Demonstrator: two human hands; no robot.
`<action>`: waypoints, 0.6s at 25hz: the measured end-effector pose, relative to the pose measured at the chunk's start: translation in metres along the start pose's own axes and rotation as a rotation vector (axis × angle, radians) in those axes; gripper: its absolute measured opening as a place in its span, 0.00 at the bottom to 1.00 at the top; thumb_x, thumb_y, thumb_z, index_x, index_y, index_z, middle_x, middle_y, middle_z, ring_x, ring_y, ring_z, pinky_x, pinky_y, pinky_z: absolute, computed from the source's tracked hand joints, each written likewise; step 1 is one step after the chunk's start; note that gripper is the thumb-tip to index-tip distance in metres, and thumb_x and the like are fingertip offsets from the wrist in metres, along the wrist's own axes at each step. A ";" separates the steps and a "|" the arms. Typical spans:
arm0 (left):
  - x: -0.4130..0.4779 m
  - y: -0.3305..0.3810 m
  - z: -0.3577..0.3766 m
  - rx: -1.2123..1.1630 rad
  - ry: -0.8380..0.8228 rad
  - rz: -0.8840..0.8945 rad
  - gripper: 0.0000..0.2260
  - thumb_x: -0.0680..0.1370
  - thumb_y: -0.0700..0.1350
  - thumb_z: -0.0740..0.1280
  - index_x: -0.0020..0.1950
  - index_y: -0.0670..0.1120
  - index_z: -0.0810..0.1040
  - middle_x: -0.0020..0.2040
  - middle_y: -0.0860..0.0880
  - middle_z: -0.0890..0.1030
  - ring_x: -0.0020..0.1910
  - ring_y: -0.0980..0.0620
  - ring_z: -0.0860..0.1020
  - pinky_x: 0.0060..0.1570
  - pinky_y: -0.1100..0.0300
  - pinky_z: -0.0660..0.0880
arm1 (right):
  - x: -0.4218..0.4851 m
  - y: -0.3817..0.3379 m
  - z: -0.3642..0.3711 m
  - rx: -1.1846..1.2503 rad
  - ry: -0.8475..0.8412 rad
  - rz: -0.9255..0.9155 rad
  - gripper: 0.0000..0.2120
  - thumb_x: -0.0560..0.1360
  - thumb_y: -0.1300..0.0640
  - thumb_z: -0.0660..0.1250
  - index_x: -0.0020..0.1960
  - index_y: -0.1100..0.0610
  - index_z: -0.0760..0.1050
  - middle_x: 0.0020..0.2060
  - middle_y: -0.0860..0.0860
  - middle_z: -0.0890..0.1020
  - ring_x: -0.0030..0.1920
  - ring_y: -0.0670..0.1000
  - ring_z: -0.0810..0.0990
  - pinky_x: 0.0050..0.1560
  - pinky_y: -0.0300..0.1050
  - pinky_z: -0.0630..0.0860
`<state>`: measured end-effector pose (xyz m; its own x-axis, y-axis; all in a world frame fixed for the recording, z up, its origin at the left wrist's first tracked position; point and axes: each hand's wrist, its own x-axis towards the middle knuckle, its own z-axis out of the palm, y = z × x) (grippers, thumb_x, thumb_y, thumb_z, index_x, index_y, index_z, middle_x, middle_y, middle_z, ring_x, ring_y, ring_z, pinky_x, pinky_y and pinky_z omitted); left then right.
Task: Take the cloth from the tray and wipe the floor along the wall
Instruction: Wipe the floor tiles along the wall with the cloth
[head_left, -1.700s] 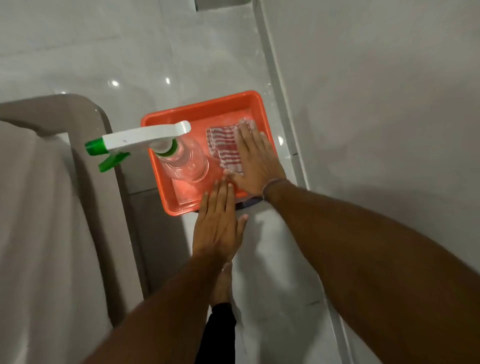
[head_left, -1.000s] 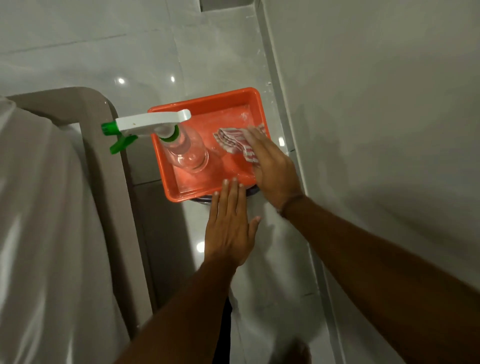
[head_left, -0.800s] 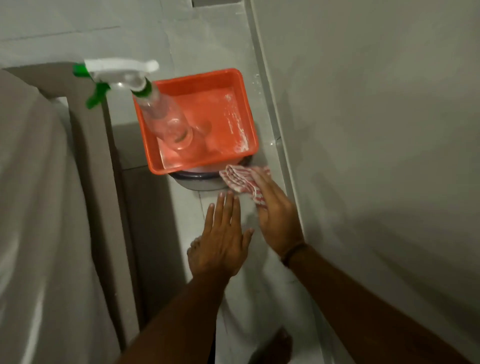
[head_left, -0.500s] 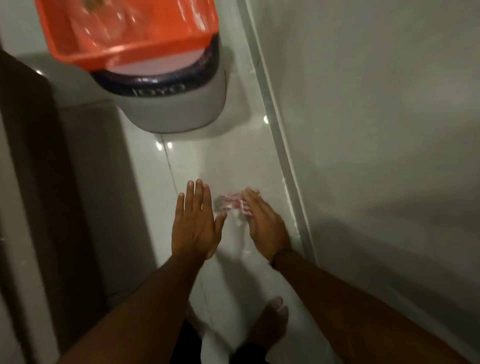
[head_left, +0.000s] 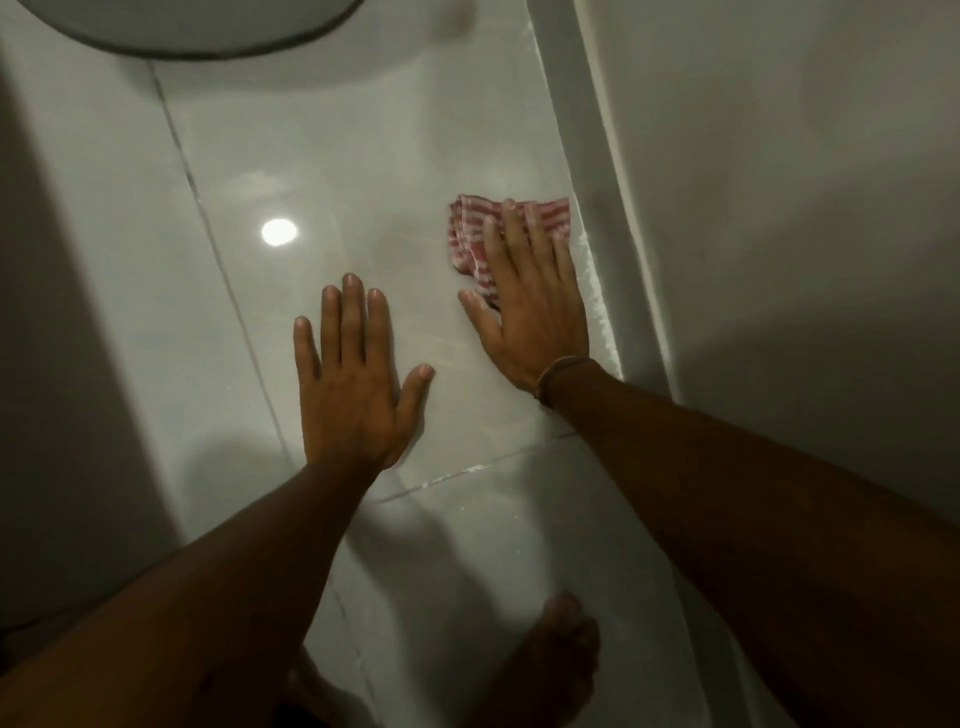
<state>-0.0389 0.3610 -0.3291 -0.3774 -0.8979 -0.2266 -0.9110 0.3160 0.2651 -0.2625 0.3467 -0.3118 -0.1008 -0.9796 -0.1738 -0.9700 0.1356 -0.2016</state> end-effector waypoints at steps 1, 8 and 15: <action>0.001 0.000 0.001 0.001 0.023 0.008 0.40 0.84 0.66 0.54 0.88 0.43 0.49 0.89 0.39 0.48 0.88 0.39 0.45 0.85 0.37 0.43 | 0.006 0.001 0.002 -0.031 0.029 -0.010 0.37 0.84 0.38 0.53 0.85 0.58 0.51 0.85 0.60 0.56 0.85 0.61 0.52 0.85 0.65 0.52; 0.001 0.000 0.002 0.002 0.054 0.012 0.39 0.84 0.64 0.55 0.88 0.43 0.50 0.89 0.39 0.49 0.88 0.39 0.46 0.85 0.36 0.44 | 0.063 0.035 -0.014 -0.080 0.044 -0.114 0.33 0.86 0.42 0.52 0.84 0.58 0.55 0.84 0.60 0.59 0.85 0.61 0.55 0.85 0.62 0.54; 0.000 0.000 0.001 0.021 0.065 0.010 0.39 0.84 0.64 0.53 0.88 0.42 0.51 0.89 0.39 0.49 0.88 0.39 0.46 0.85 0.36 0.45 | 0.013 0.033 -0.005 -0.028 0.066 0.072 0.34 0.84 0.45 0.54 0.83 0.62 0.55 0.83 0.63 0.61 0.84 0.62 0.58 0.85 0.60 0.56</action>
<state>-0.0388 0.3608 -0.3304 -0.3755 -0.9125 -0.1621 -0.9108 0.3309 0.2470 -0.2969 0.3382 -0.3163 -0.1836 -0.9753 -0.1226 -0.9655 0.2023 -0.1640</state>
